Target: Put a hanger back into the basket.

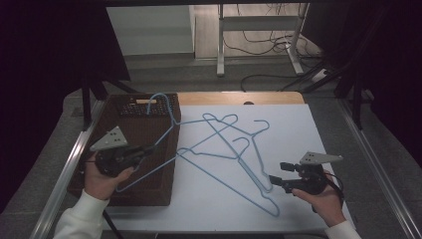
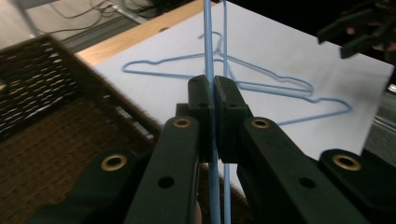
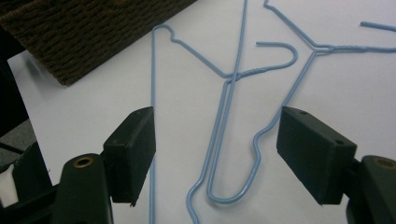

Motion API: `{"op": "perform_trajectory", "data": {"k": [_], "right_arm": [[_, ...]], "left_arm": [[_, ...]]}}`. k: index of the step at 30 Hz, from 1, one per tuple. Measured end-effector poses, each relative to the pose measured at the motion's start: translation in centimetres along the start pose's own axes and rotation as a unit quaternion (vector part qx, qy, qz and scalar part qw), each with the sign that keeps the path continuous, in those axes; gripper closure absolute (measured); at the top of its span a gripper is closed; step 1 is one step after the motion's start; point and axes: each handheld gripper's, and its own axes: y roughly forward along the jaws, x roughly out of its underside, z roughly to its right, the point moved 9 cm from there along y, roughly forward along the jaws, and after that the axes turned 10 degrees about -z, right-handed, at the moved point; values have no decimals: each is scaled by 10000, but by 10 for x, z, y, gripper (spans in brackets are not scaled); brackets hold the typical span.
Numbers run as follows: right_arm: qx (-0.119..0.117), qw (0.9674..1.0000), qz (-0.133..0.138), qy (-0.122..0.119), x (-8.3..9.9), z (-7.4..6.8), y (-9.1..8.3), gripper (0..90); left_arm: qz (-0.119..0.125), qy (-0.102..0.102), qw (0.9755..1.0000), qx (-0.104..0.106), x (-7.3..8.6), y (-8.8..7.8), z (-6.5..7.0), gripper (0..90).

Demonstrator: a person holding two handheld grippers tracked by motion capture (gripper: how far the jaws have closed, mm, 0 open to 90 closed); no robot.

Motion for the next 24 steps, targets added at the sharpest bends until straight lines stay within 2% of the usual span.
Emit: {"op": "perform_trajectory", "data": {"k": [5,10,13,24], "right_arm": [[40,9999,-97,-31,3,0,3,276],[54,9999,-132,-25,4,1,5,276],[55,9999,-153,-18,4,1,5,276],[47,9997,-220,-27,6,0,8,274]], "left_arm": [[133,-254,9993,-224,5,-12,-25,876],[237,-481,9972,-525,14,-24,-50,876],[281,-621,9957,-634,21,-28,-62,876],[352,-1030,9893,-966,40,-43,-95,876]]}}
